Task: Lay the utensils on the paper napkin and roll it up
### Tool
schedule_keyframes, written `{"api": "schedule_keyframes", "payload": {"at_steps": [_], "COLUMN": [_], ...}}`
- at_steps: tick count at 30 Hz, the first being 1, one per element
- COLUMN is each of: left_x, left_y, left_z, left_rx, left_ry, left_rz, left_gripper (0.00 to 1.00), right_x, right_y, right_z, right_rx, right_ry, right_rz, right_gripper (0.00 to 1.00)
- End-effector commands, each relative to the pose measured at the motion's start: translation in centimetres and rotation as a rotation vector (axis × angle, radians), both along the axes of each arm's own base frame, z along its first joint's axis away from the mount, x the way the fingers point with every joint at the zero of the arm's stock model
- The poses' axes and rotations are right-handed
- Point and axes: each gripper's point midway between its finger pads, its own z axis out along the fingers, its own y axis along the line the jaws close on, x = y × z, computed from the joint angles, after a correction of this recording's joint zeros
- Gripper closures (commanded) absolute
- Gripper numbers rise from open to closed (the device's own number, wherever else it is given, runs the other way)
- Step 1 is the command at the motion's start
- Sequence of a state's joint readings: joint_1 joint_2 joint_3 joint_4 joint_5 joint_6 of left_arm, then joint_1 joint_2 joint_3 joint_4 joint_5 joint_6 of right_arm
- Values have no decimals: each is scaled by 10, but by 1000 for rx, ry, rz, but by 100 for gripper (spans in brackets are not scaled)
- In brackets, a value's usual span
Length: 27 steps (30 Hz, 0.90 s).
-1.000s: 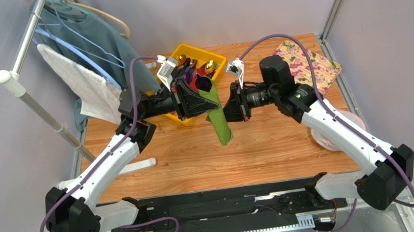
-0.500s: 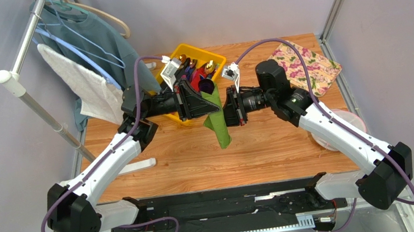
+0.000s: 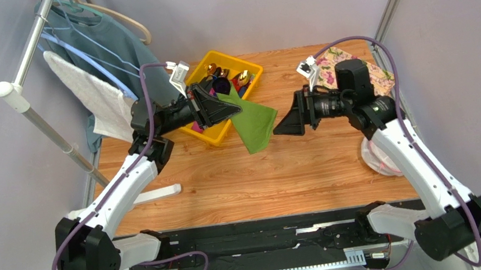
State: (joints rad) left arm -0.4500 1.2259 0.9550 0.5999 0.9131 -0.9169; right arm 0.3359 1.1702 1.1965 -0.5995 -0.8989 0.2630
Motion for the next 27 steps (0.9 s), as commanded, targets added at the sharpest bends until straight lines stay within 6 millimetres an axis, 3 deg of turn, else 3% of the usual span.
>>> {"api": "schedule_keyframes", "payload": {"at_steps": [1, 5, 15, 19, 23, 27], "left_x": [7, 10, 12, 10, 9, 7], "left_y": [8, 8, 10, 11, 11, 11], "left_z": [20, 26, 43, 49, 55, 61], "left_rx": [-48, -60, -85, -93, -102, -111], "left_ry": [-70, -70, -57, -62, -58, -49], "left_rz": [53, 64, 78, 69, 63, 54], "left_gripper": [100, 100, 100, 100, 100, 100], "right_x": [-31, -36, -18, -13, -20, -23], "right_y": [-7, -6, 18, 28, 41, 47], "right_z": [27, 39, 32, 31, 32, 34], "right_rx": [51, 126, 207, 209, 229, 246], "right_ry": [-58, -93, -86, -98, -138, -158], "right_rz": [25, 12, 10, 46, 116, 164], "right_gripper": [22, 21, 28, 22, 19, 23]}}
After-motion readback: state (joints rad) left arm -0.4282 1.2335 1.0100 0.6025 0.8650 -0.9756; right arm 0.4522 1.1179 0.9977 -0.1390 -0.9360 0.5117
